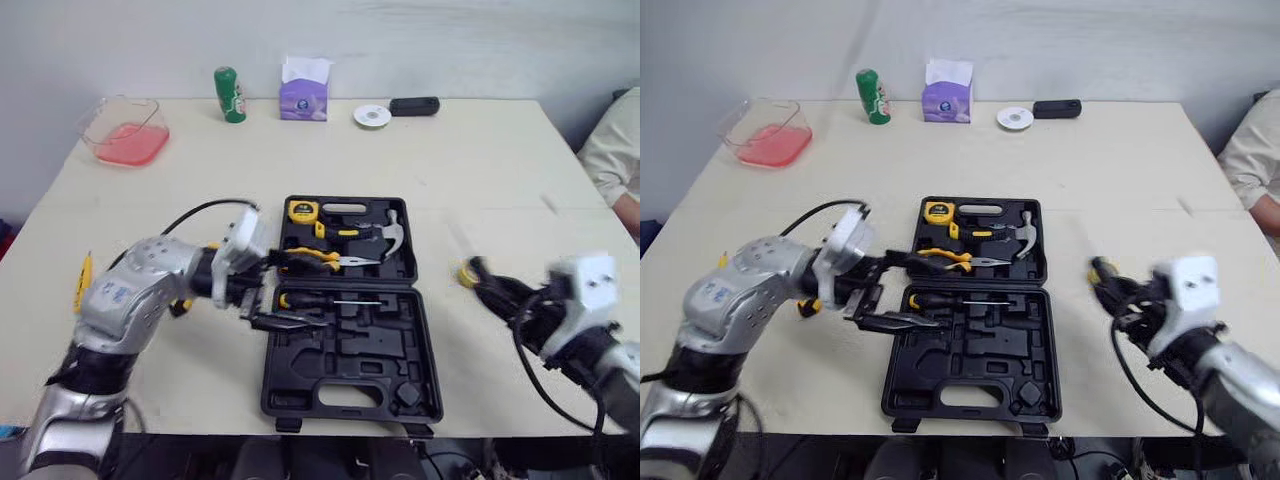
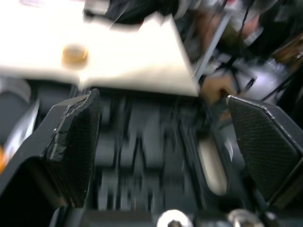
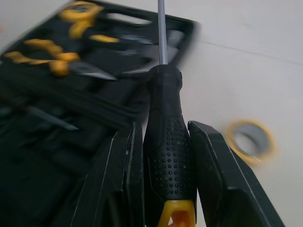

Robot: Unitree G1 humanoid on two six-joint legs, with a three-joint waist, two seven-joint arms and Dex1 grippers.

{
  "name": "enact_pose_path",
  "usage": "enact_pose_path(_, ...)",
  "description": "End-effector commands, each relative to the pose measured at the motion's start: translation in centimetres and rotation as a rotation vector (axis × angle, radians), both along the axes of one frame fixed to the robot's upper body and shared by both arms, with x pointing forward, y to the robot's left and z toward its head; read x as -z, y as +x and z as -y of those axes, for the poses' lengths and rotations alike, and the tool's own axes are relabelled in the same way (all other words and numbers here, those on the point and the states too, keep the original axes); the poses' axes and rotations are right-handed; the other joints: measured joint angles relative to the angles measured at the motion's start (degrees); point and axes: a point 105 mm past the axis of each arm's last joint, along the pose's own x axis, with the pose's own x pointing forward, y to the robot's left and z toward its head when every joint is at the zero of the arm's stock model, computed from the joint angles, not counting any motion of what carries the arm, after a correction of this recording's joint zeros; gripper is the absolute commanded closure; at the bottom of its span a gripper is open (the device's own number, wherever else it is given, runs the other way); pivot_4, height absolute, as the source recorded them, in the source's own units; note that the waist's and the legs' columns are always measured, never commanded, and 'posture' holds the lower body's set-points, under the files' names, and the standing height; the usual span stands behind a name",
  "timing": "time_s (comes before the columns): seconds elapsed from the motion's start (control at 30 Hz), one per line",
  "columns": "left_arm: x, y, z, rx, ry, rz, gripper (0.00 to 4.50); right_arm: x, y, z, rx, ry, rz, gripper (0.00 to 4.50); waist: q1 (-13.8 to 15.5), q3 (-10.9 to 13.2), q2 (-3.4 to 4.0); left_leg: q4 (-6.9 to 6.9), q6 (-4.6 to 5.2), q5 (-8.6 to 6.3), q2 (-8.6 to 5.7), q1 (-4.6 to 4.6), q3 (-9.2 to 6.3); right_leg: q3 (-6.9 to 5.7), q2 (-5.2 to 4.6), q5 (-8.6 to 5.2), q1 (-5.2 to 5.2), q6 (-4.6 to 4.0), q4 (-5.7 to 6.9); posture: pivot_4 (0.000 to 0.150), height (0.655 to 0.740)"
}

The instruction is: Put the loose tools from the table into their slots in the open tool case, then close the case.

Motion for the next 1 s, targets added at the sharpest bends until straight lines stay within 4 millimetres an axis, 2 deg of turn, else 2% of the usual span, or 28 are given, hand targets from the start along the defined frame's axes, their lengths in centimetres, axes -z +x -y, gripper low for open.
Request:
enact_pose_path(0.03, -0.6, -0.7, -0.9, -0.022, 0.040, 0.066, 0.00, 0.4, -0.7, -2.5, -0.324, -0.056, -0.078, 3.48, 0.3, 0.1, -0.11, -0.02, -0.02, 0.01, 0.01, -0.08, -0.10, 0.00, -0.02, 0.00, -0.01, -0.01, -0.01, 0.150, 0.7244)
enact_pose_path(0.17, 0.0, -0.8, -0.9, -0.037, 0.085, 0.094, 0.00, 0.8, -0.2, -2.9, -0.465, -0.138, -0.139, 3.48, 1.5, 0.1, -0.10, 0.13, 0.03, -0.02, -0.07, -0.28, -0.22, -0.13, -0.17, 0.02, -0.03, 0.03, -0.09, 0.150, 0.7244)
enact_pose_path(0.3, 0.3, -1.2, -1.4, -0.049, 0.134, 0.105, 0.00, 1.8, 1.8, -4.2, -0.595, -0.295, -0.155, 3.48, 1.0, 0.1, -0.11, 0.58, 0.17, -0.14, -0.04, -0.40, -0.07, -0.30, -0.24, 0.10, -0.05, 0.16, -0.07, 0.150, 0.7244)
enact_pose_path(0.53, 0.5, -1.0, -1.3, -0.063, 0.128, 0.115, 0.00, 2.5, 2.3, -5.8, -0.761, -0.412, -0.118, 3.48, 1.0, 0.1, -0.07, 0.80, -0.10, -0.17, 0.05, -0.50, -0.02, -0.43, -0.28, 0.06, -0.13, 0.09, -0.02, 0.150, 0.7244)
enact_pose_path(0.7, 0.9, -1.0, -1.2, -0.072, 0.125, 0.115, 0.00, 3.5, 2.7, -5.8, -0.800, -0.476, -0.113, 3.48, 0.9, 0.1, -0.07, 0.94, -0.01, -0.23, 0.02, -0.49, 0.11, -0.48, -0.31, 0.14, -0.12, 0.23, -0.01, 0.150, 0.7244)
enact_pose_path(0.83, 0.4, -0.9, -1.3, -0.073, 0.118, 0.120, 0.00, 3.9, 3.6, -5.8, -0.752, -0.475, -0.121, 3.48, 0.9, 0.1, -0.07, 0.94, -0.03, -0.24, 0.04, -0.49, 0.13, -0.49, -0.32, 0.14, -0.13, 0.23, 0.01, 0.150, 0.7244)
enact_pose_path(1.0, 0.5, -0.9, -1.5, -0.071, 0.126, 0.123, 0.00, 4.5, 3.4, -5.3, -0.760, -0.510, -0.127, 3.48, 0.9, 0.1, -0.07, 0.94, -0.03, -0.25, 0.03, -0.48, 0.16, -0.48, -0.32, 0.14, -0.14, 0.23, 0.02, 0.150, 0.7244)
